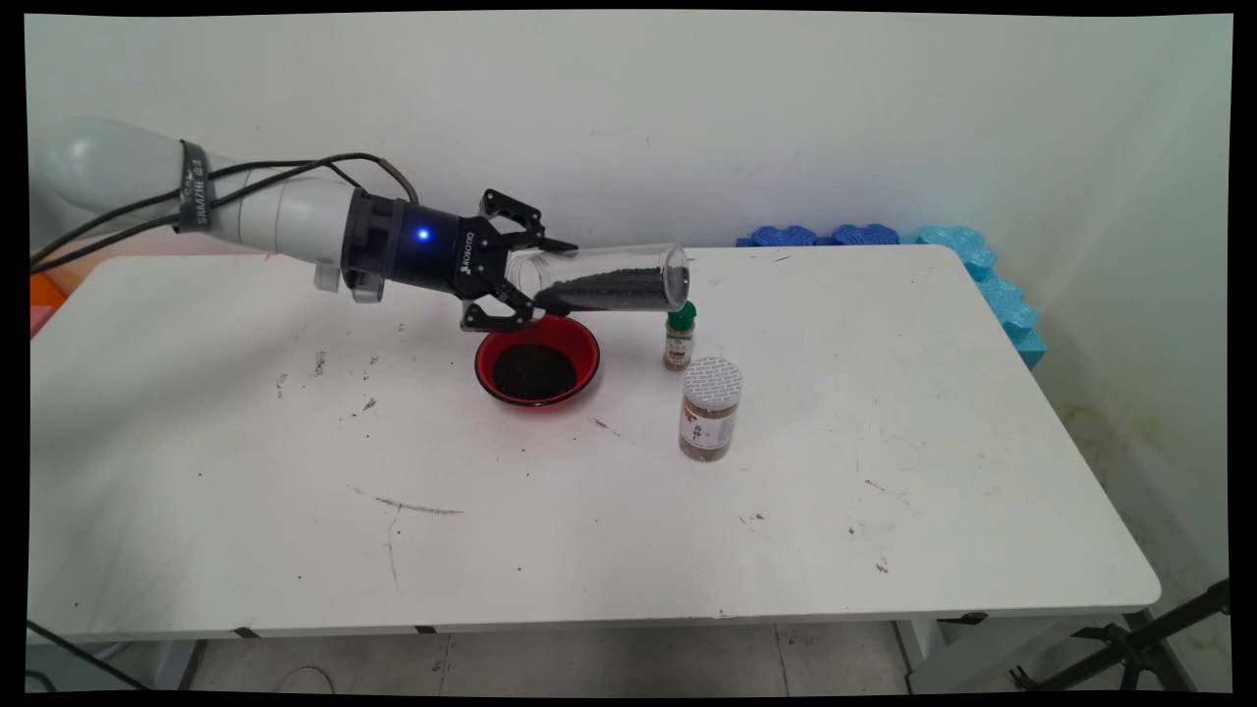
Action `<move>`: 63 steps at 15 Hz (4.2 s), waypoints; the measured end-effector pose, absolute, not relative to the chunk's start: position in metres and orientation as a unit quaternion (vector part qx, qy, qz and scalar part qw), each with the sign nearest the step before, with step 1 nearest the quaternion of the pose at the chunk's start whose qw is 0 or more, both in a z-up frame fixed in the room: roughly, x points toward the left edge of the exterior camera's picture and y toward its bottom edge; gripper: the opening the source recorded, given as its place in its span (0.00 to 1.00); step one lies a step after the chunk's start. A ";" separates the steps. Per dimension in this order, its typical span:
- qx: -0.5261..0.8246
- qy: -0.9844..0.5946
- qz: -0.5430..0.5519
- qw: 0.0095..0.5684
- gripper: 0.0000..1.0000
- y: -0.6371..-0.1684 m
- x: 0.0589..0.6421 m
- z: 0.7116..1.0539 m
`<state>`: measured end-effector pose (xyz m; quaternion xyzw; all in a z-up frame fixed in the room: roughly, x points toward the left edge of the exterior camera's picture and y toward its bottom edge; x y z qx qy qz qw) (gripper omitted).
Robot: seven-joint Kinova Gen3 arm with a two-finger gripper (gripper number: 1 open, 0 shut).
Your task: Pour the black seasoning powder in the red bowl
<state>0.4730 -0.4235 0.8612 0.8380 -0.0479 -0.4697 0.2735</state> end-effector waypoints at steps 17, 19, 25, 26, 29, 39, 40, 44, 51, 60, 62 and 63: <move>0.832 -0.003 -0.486 0.267 0.00 -0.425 0.469 0.860; 0.832 0.001 -0.488 0.266 0.00 -0.426 0.469 0.861; 0.830 0.013 -0.491 0.265 0.00 -0.426 0.468 0.861; 0.830 0.014 -0.491 0.265 0.00 -0.426 0.468 0.861; 0.829 0.017 -0.492 0.264 0.00 -0.426 0.468 0.861; 0.829 0.016 -0.491 0.267 0.00 -0.427 0.469 0.862; 0.829 0.014 -0.490 0.268 0.00 -0.428 0.469 0.862; 0.830 -0.016 -0.481 0.281 0.00 -0.430 0.470 0.863; 0.826 -0.108 -0.451 0.321 0.00 -0.434 0.470 0.867; 0.803 -0.232 -0.401 0.376 0.00 -0.442 0.470 0.876; 0.795 -0.255 -0.389 0.388 0.00 -0.444 0.471 0.879; 0.791 -0.267 -0.383 0.395 0.00 -0.446 0.471 0.880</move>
